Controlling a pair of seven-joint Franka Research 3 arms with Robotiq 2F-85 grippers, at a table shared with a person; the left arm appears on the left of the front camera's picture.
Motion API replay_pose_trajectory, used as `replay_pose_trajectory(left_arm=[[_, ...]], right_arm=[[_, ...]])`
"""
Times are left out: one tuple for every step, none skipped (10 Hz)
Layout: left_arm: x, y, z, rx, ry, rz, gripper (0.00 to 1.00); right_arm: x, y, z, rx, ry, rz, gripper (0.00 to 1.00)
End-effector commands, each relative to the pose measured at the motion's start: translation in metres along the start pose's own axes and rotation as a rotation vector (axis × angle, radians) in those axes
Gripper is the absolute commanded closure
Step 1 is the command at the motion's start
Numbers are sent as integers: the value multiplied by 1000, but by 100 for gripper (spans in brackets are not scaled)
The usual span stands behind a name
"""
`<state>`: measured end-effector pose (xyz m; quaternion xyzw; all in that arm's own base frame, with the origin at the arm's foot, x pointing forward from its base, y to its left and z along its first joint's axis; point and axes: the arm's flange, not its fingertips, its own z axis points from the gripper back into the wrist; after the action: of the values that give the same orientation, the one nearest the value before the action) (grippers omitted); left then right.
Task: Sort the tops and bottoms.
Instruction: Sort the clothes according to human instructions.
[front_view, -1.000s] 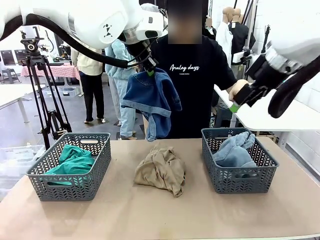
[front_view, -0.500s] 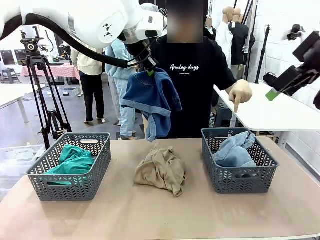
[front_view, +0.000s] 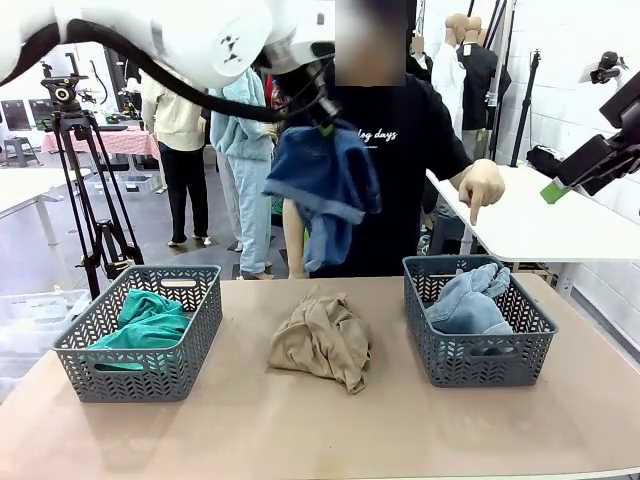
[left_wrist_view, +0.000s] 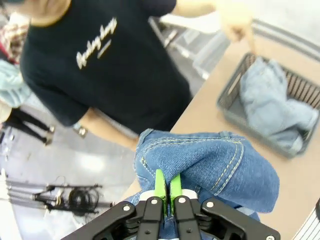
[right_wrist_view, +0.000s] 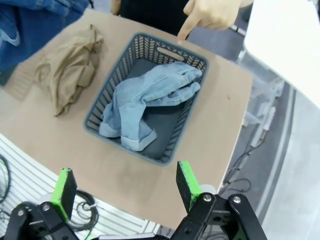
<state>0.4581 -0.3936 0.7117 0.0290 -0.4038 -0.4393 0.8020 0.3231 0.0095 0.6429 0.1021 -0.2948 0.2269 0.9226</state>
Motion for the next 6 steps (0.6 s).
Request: replay_pose_trajectory(left_arm=[[48,-19,-1,-86,-143,42,100],[55,-28,-6,-116,-144,61,100],[58,-37,-12,-149,-131,75,100],[52,-40,-15,-152,-42,59,100],[51,-42,-3,-108,-126,37,100],[51,-42,-3,-108,-126,37,100]], right_arm=[[2,3,1,-3,14,7,0],[2,3,1,-3,14,7,0],[2,3,1,-3,14,7,0],[2,3,1,-3,14,7,0],[2,3,1,-3,14,7,0],[2,3,1,-3,14,7,0]])
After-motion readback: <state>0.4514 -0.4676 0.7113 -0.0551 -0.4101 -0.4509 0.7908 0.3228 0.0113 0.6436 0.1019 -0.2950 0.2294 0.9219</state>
